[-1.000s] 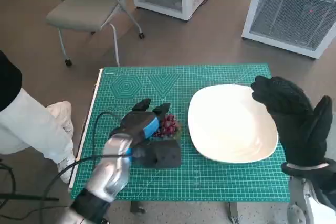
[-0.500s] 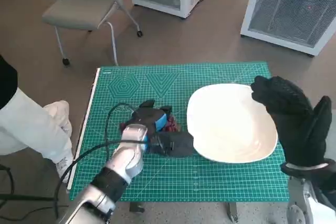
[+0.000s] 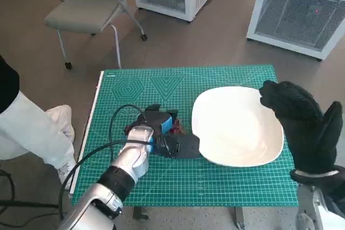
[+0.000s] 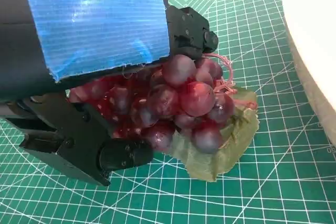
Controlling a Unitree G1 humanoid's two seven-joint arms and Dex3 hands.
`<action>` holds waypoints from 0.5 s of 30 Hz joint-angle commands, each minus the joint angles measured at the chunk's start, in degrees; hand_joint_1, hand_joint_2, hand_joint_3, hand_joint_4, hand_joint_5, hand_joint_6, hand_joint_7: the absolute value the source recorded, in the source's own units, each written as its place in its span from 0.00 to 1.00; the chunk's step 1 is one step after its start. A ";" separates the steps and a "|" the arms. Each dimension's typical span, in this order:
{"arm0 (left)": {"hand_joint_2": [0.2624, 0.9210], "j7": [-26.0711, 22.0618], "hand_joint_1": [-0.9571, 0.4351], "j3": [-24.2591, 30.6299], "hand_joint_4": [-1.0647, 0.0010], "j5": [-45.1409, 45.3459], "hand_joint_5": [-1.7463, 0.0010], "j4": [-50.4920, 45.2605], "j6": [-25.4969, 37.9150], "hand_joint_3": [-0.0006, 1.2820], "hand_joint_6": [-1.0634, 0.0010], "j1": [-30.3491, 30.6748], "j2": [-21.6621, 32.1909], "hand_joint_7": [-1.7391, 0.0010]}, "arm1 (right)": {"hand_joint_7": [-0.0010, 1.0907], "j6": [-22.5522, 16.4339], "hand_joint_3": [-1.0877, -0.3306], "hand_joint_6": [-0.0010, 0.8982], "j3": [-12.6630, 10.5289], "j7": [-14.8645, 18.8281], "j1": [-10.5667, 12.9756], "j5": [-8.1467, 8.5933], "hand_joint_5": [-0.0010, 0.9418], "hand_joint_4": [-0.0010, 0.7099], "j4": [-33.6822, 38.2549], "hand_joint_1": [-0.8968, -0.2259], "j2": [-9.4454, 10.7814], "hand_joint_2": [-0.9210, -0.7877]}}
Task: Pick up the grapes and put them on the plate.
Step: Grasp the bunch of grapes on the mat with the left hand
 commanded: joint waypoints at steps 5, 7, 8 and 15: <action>0.59 1.23 0.79 -1.10 0.91 -1.17 1.00 4.28 -1.22 0.41 0.76 -1.07 -1.01 1.00 | 0.96 1.13 0.64 0.29 -0.05 -0.42 1.43 0.38 0.99 0.52 -0.11 0.85 -0.05 0.00; 0.61 1.62 0.79 -1.08 0.91 -1.44 1.00 4.19 -1.58 0.41 0.75 -1.00 -0.81 1.00 | 0.96 1.13 0.64 0.29 -0.06 -0.43 1.44 0.35 0.99 0.52 -0.06 0.85 -0.04 0.00; 0.63 1.87 0.78 -1.03 0.90 -1.58 1.00 4.11 -1.79 0.41 0.74 -0.95 -0.70 0.99 | 0.96 1.13 0.64 0.29 -0.07 -0.44 1.44 0.34 0.99 0.52 -0.04 0.85 -0.04 0.00; 0.86 5.34 0.87 -0.49 0.68 -2.46 0.53 5.58 -3.65 0.31 0.57 -1.06 -0.55 0.97 | 0.96 1.17 0.64 0.29 -0.06 -0.53 1.62 0.26 1.00 0.52 -0.20 0.85 0.02 0.00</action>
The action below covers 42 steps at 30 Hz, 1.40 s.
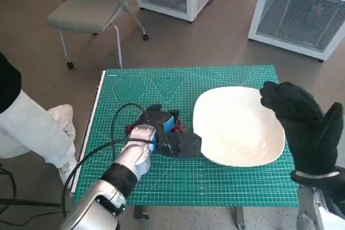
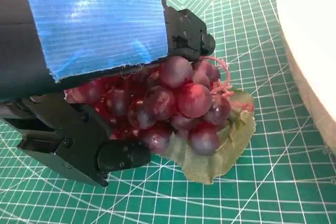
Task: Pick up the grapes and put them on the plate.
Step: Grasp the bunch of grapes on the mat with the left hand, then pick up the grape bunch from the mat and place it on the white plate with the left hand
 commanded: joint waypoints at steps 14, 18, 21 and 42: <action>0.78 3.30 0.95 -0.75 0.68 -1.45 0.04 -0.77 -3.00 0.50 0.36 2.07 2.07 0.85 | 0.96 0.85 0.63 0.29 0.01 -0.57 1.06 0.17 1.00 0.51 0.70 0.85 0.03 0.00; 0.79 3.21 0.95 -0.82 0.67 -1.52 0.05 -0.96 -2.98 0.49 0.36 2.13 2.15 0.84 | 0.96 0.84 0.63 0.29 0.02 -0.59 1.06 0.18 1.00 0.51 0.71 0.85 0.02 0.00; 0.79 2.57 0.95 -0.52 0.67 -1.84 0.05 -1.45 -3.06 0.49 0.36 2.08 2.52 0.84 | 0.96 0.82 0.63 0.29 0.13 -0.67 0.92 0.09 1.00 0.51 0.79 0.85 0.10 0.00; 0.67 -2.69 0.95 3.43 0.69 -3.50 0.00 -23.45 -0.02 0.62 0.49 6.81 9.71 0.92 | 0.96 0.35 0.64 0.29 0.41 -0.60 0.29 0.04 1.00 0.51 1.20 0.85 0.16 0.00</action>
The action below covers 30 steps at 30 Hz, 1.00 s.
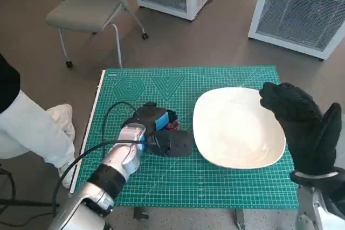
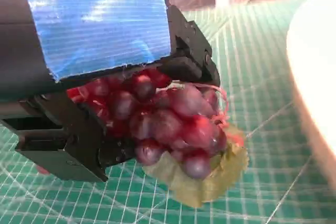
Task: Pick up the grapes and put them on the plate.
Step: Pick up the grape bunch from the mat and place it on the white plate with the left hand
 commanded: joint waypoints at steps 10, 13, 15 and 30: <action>0.39 -5.56 0.71 3.74 0.62 0.74 0.03 -23.21 2.98 0.71 0.37 4.84 6.67 0.30 | 0.96 0.27 0.64 0.29 0.25 -0.34 0.06 0.13 1.00 0.52 0.92 0.85 0.24 0.00; 0.48 -6.65 0.70 4.63 0.56 0.84 0.11 -27.38 3.60 0.63 0.45 5.39 7.63 0.23 | 0.96 0.23 0.64 0.29 0.28 -0.28 0.05 0.21 0.99 0.52 0.97 0.85 0.26 0.00; 0.58 -7.32 0.69 5.44 0.52 0.82 0.15 -30.14 3.93 0.52 0.45 5.57 8.21 0.25 | 0.96 0.17 0.64 0.30 0.30 -0.24 0.06 0.23 0.99 0.52 1.00 0.85 0.29 0.00; 0.97 -9.17 0.69 10.97 0.31 0.28 0.30 -43.36 4.25 0.04 0.32 6.56 9.90 0.44 | 0.95 -0.48 0.64 0.30 0.34 -0.12 0.16 0.26 0.99 0.52 1.47 0.85 0.35 0.00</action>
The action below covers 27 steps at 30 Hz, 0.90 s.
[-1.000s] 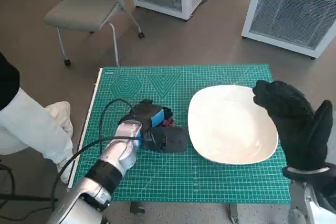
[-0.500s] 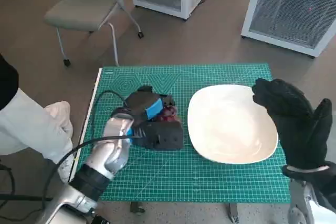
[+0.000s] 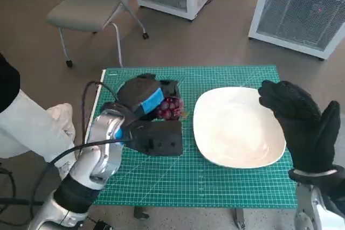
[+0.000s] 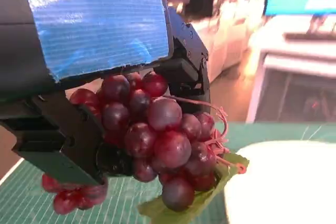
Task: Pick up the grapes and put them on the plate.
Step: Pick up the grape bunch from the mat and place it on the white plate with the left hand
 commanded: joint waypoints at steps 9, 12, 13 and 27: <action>0.97 1.02 0.69 3.25 0.34 -0.86 0.26 -4.68 -2.61 0.04 0.28 1.52 0.29 0.49 | 0.95 0.38 0.64 0.30 -0.03 -0.30 0.79 0.33 0.99 0.52 0.61 0.85 0.27 0.00; 0.97 1.54 0.69 3.09 0.34 -0.82 0.26 -4.03 -3.35 0.04 0.28 1.11 -0.33 0.50 | 0.95 0.38 0.64 0.30 -0.12 -0.31 0.78 0.38 0.99 0.52 0.65 0.85 0.26 0.00; 0.97 1.65 0.69 2.94 0.35 -0.72 0.25 -3.82 -3.54 0.04 0.28 0.85 -0.57 0.50 | 0.95 0.39 0.64 0.30 -0.15 -0.32 0.79 0.40 0.99 0.52 0.63 0.85 0.25 0.00; 0.90 -1.49 0.69 -1.13 0.46 0.69 0.23 2.19 -3.76 0.18 0.40 -11.59 -7.00 0.35 | 0.95 0.51 0.64 0.30 -0.62 -0.69 1.44 0.50 0.99 0.52 -0.25 0.85 0.26 0.00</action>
